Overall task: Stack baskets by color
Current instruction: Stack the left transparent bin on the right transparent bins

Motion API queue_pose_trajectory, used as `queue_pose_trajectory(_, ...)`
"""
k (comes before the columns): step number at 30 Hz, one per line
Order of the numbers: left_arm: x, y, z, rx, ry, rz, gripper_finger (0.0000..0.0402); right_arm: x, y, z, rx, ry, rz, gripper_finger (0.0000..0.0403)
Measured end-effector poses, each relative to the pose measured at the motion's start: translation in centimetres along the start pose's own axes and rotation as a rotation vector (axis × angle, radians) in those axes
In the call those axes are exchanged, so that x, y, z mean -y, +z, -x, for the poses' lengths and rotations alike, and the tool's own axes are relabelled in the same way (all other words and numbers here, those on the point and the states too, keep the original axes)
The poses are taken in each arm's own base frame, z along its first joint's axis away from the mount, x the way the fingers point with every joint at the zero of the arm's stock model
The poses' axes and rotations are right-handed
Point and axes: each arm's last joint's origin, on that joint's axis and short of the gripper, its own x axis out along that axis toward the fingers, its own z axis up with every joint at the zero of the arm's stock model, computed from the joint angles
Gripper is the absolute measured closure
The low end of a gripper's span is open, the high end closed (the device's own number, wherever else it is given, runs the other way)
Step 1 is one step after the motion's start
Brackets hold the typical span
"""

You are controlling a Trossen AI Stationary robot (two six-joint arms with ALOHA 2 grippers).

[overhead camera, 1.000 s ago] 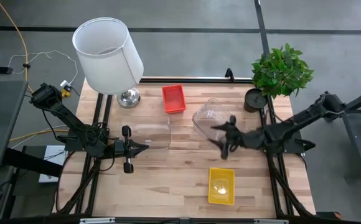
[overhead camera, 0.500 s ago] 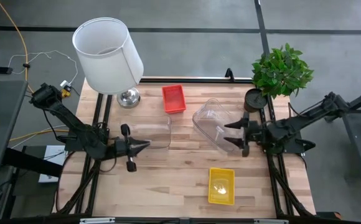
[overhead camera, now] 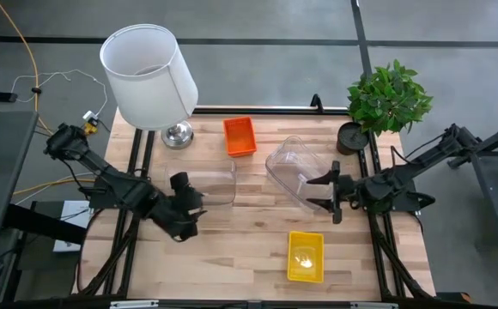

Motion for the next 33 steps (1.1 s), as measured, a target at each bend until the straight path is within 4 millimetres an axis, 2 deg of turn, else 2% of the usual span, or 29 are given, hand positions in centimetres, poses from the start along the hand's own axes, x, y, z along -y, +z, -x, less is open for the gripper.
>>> queue_pose_trajectory(3,-0.6,-0.1,-1.0,-0.162,0.026,0.017,0.0167,-0.1,-0.3,-0.3,-0.017,-0.002,-0.007,0.0155)
queue_pose_trajectory(9,-1.1,-0.7,-4.4,-0.369,0.079,-0.029,0.0163,-0.2,-0.6,-0.5,-0.040,-0.005,-0.003,0.0155)
queue_pose_trajectory(16,-1.0,-1.4,-8.2,-0.531,0.089,-0.153,0.0163,-0.2,-0.7,-0.5,-0.048,-0.014,0.003,0.0155)
queue_pose_trajectory(24,-0.8,-2.6,-11.6,-0.677,0.074,-0.254,0.0166,-0.2,-0.8,-0.5,-0.058,-0.016,-0.011,0.0155)
queue_pose_trajectory(28,-0.7,-3.0,-12.4,-0.704,0.072,-0.293,0.0204,-0.2,-0.8,-0.5,-0.061,-0.017,-0.025,0.0155)
queue_pose_trajectory(30,-0.6,-3.0,-12.5,-0.711,0.060,-0.299,0.0242,-0.2,-0.8,-0.5,-0.061,-0.018,-0.024,0.0155)
queue_pose_trajectory(33,-0.5,-3.1,-12.5,-0.724,0.028,-0.284,0.0323,-0.2,-0.9,-0.5,-0.067,-0.019,-0.020,0.0155)
